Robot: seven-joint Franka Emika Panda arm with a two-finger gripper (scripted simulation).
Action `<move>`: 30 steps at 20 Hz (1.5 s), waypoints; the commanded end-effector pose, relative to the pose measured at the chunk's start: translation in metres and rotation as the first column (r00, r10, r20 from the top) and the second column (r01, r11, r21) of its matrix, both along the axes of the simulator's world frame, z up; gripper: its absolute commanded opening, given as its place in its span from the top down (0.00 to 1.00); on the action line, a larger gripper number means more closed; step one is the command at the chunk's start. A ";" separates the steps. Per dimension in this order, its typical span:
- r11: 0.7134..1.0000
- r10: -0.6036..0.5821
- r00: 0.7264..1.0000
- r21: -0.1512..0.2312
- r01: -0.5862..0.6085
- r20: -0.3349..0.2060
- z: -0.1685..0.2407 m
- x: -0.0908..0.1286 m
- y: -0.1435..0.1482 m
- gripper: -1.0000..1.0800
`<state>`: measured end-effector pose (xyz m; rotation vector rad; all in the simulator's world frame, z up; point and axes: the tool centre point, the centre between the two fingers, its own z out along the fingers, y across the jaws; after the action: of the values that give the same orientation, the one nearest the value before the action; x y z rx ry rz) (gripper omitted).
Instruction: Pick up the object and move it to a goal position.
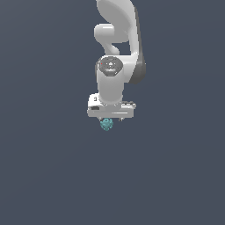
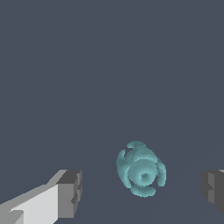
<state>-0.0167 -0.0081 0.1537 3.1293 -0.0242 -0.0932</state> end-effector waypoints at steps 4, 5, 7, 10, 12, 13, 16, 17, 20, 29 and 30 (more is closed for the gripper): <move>1.000 0.004 1.000 -0.004 -0.004 0.000 0.001 0.000 -0.004 0.04; 1.000 0.007 1.000 -0.007 -0.007 0.000 0.002 -0.001 -0.007 0.04; 1.000 0.013 1.000 -0.016 -0.013 0.000 0.005 -0.002 -0.015 0.04; 1.000 0.015 1.000 -0.024 -0.015 -0.001 0.008 -0.002 -0.022 0.04; 1.000 0.013 1.000 -0.024 -0.013 -0.001 0.008 -0.002 -0.022 0.04; 1.000 0.014 1.000 -0.024 -0.014 -0.001 0.008 -0.002 -0.022 0.04; 1.000 0.022 1.000 -0.022 -0.022 -0.001 0.006 -0.003 -0.021 0.04; 0.999 0.028 1.000 -0.022 -0.028 0.000 0.006 -0.003 -0.022 0.04; 0.998 0.051 0.999 -0.020 -0.051 0.001 0.004 -0.004 -0.022 0.04; 0.981 0.192 0.981 -0.009 -0.191 0.008 -0.011 -0.012 -0.025 0.04; 0.977 0.213 0.977 -0.007 -0.213 0.010 -0.013 -0.014 -0.025 0.04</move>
<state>-0.0286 -0.0325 0.1437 3.1050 0.2609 -0.0775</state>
